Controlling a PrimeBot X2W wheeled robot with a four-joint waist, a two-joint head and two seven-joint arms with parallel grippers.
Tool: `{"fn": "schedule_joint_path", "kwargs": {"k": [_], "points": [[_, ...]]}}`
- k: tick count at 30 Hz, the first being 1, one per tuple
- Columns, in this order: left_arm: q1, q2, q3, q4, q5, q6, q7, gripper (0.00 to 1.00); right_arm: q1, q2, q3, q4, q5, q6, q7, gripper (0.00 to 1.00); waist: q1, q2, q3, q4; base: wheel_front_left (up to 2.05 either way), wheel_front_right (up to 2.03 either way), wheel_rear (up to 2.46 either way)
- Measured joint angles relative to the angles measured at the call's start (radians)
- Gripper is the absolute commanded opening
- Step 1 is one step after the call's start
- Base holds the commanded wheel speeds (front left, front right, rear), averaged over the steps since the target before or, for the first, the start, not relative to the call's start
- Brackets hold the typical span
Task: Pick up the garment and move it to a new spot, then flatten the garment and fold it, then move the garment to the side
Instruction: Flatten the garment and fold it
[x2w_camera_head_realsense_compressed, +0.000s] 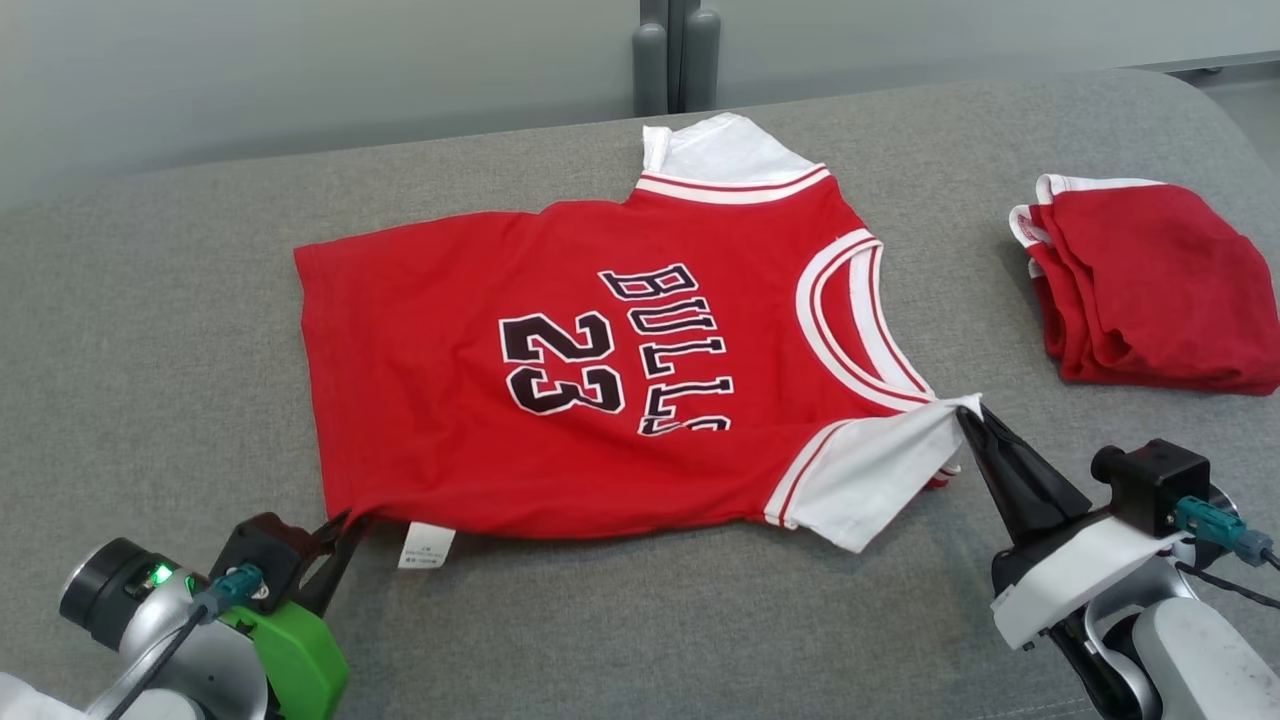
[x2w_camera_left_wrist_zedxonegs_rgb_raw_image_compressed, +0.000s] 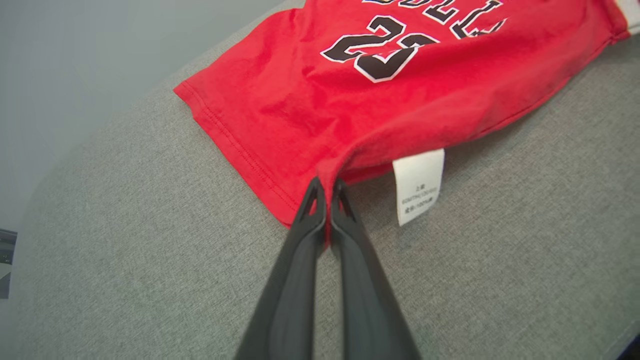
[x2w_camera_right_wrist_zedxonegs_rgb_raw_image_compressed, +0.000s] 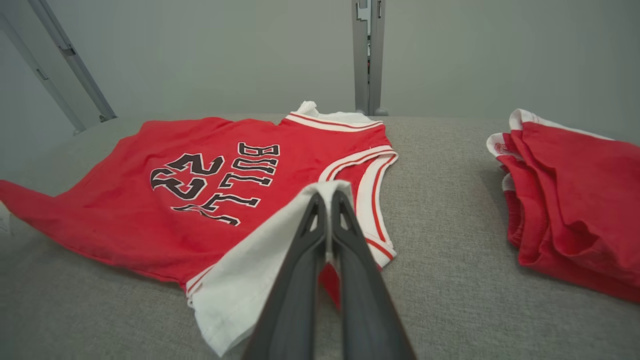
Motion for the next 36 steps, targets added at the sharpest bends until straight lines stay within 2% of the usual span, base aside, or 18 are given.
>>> {"fn": "schedule_joint_path", "kwargs": {"k": [9,18,25,36], "points": [[0.002,0.067,0.014,-0.104,-0.101,0.0,0.118,0.0,0.0,-0.037,0.048,-0.063,0.05,0.0,0.053,0.0,0.0,0.0,0.004,-0.003,0.0,0.0,0.0],[0.013,0.147,0.016,-0.198,-0.175,0.0,0.218,0.0,0.01,-0.088,0.04,-0.135,0.107,0.0,0.109,0.0,0.0,0.0,0.012,-0.006,0.0,0.0,0.0],[0.029,0.187,0.029,-0.264,-0.226,0.0,0.276,0.0,0.023,-0.114,0.02,-0.195,0.153,0.0,0.149,0.0,0.0,0.0,0.025,-0.006,0.0,0.0,0.0],[-0.015,0.273,0.024,-0.371,-0.316,-0.007,0.397,0.0,-0.024,-0.182,0.008,-0.261,0.21,0.0,0.245,0.0,0.0,0.0,0.104,0.0,0.0,0.0,0.0]]}}
